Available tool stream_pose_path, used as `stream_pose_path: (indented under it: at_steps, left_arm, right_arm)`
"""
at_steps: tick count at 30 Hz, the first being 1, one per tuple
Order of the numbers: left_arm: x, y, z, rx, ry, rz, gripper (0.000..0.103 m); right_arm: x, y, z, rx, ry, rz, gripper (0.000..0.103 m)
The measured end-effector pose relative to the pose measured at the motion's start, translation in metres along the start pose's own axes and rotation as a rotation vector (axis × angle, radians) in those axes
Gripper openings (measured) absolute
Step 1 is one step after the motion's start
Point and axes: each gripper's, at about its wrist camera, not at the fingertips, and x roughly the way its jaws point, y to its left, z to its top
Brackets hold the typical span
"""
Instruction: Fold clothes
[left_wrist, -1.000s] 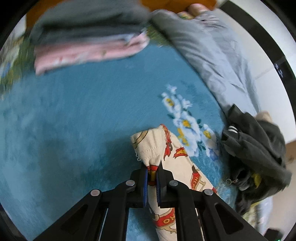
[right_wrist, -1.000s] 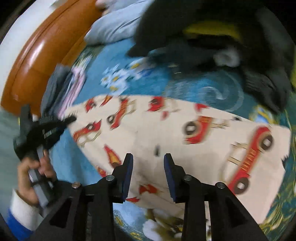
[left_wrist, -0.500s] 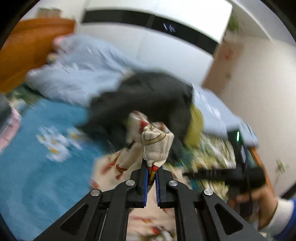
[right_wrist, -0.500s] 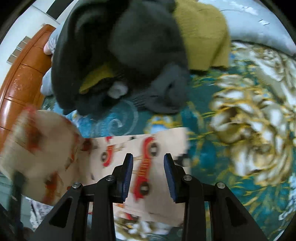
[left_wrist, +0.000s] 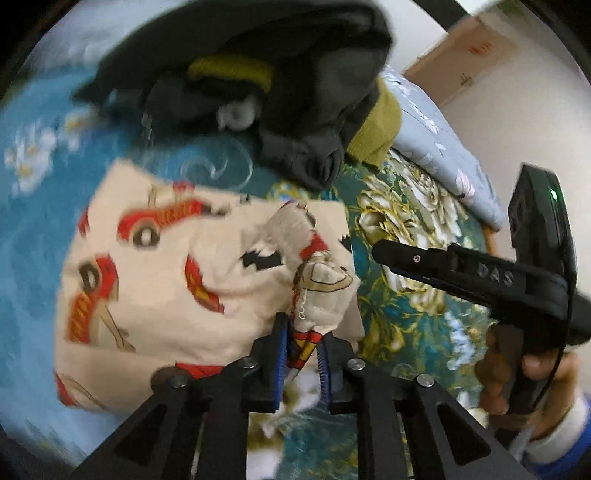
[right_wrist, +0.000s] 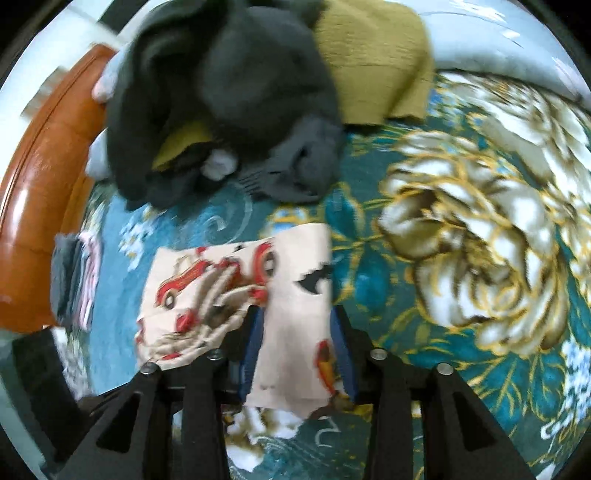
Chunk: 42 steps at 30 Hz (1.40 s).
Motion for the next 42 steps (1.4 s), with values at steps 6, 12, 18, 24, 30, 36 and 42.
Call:
stream_pose_path:
  at_steps: [6, 12, 18, 24, 30, 36, 42]
  left_arm:
    - [-0.010, 0.020, -0.003, -0.131, -0.007, -0.044, 0.087]
    - [-0.026, 0.004, -0.005, -0.041, -0.039, -0.106, 0.087]
    - [-0.060, 0.074, 0.001, -0.313, -0.205, -0.062, 0.087]
    - [-0.054, 0.154, -0.025, -0.739, -0.254, -0.238, 0.086]
    - [-0.056, 0.158, -0.033, -0.804, -0.289, -0.300, 0.086]
    - [-0.070, 0.165, -0.033, -0.790, -0.327, -0.286, 0.086]
    - [-0.070, 0.135, -0.018, -0.599, -0.288, -0.143, 0.086]
  right_arm:
    - [0.015, 0.012, -0.011, -0.023, 0.053, 0.066, 0.043]
    - [0.015, 0.011, -0.015, -0.008, 0.055, 0.090, 0.047]
    - [0.035, 0.012, -0.025, 0.012, 0.143, 0.143, 0.049]
    - [0.065, 0.017, -0.030, 0.013, 0.174, 0.109, 0.049]
    - [0.075, 0.014, -0.026, 0.180, 0.135, 0.179, 0.025]
    - [0.031, 0.058, -0.017, -0.039, 0.026, 0.196, 0.015]
    - [-0.007, 0.054, -0.003, -0.118, -0.066, 0.138, 0.015]
